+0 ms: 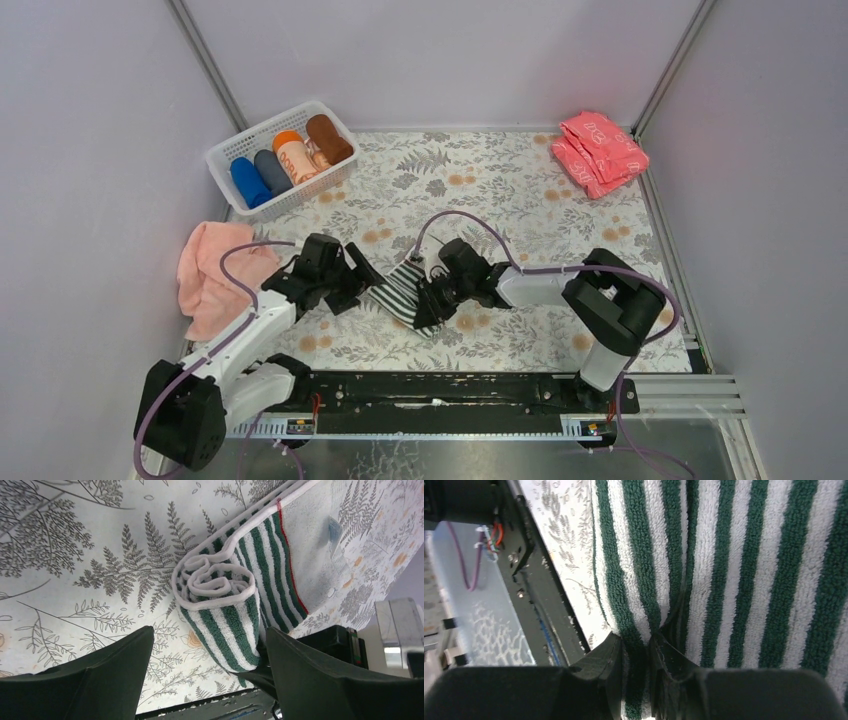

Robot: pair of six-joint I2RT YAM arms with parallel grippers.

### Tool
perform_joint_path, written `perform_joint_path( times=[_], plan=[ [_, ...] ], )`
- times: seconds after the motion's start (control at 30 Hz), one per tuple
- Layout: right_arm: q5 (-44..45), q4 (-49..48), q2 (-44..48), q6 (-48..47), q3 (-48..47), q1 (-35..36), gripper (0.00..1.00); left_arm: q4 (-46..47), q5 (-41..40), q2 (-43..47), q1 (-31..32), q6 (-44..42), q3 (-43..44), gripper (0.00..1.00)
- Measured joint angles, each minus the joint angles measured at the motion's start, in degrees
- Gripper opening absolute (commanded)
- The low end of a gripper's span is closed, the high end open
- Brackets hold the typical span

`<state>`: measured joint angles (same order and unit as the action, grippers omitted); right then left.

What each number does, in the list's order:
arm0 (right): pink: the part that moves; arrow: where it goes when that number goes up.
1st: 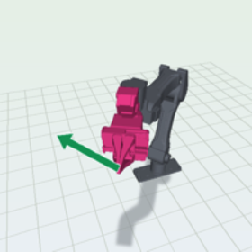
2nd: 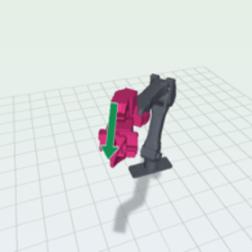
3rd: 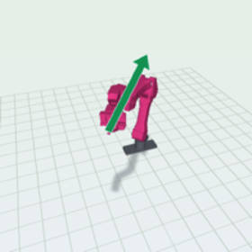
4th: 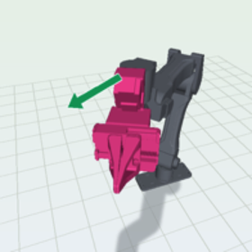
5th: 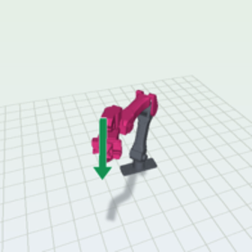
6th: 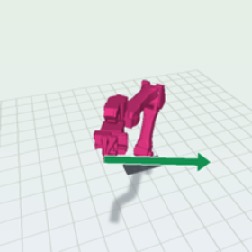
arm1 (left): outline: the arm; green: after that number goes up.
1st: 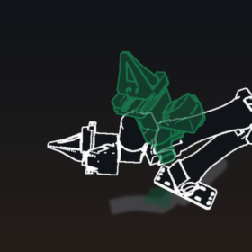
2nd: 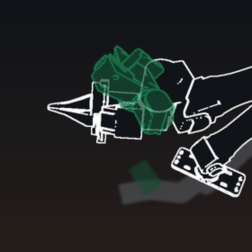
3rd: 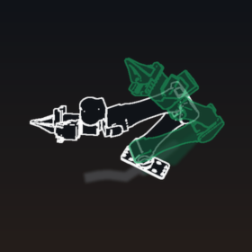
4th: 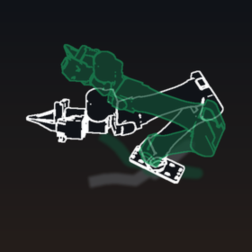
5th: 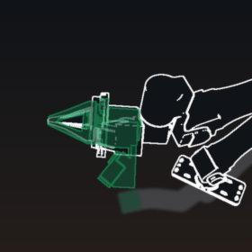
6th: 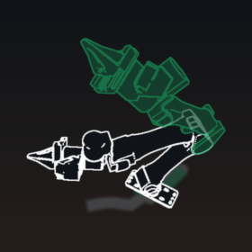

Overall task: Roll the towels
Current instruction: Roll the towel at the center of the board.

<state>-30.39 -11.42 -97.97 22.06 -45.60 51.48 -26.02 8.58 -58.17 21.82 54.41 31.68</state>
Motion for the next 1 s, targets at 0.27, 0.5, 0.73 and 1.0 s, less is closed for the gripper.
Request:
perform_joint_path(
  times=[0.27,0.5,0.73,1.0],
  plan=[
    [-10.29,-5.20,-4.66,4.76,0.11,-3.32,0.14,3.78,2.10,-4.22,2.14,2.67,-1.49,0.84],
    [-15.10,-8.90,-6.99,8.35,0.70,-5.49,0.15,6.67,0.92,-9.94,2.91,3.72,-1.75,0.72],
    [-14.82,-8.98,-6.73,9.40,0.94,-5.77,0.19,10.16,0.04,-16.70,3.28,3.32,-0.17,0.52],
    [-4.13,0.44,-0.37,7.08,-0.09,-3.50,0.46,12.35,0.33,-19.58,4.15,2.34,1.03,0.34]
  ],
)
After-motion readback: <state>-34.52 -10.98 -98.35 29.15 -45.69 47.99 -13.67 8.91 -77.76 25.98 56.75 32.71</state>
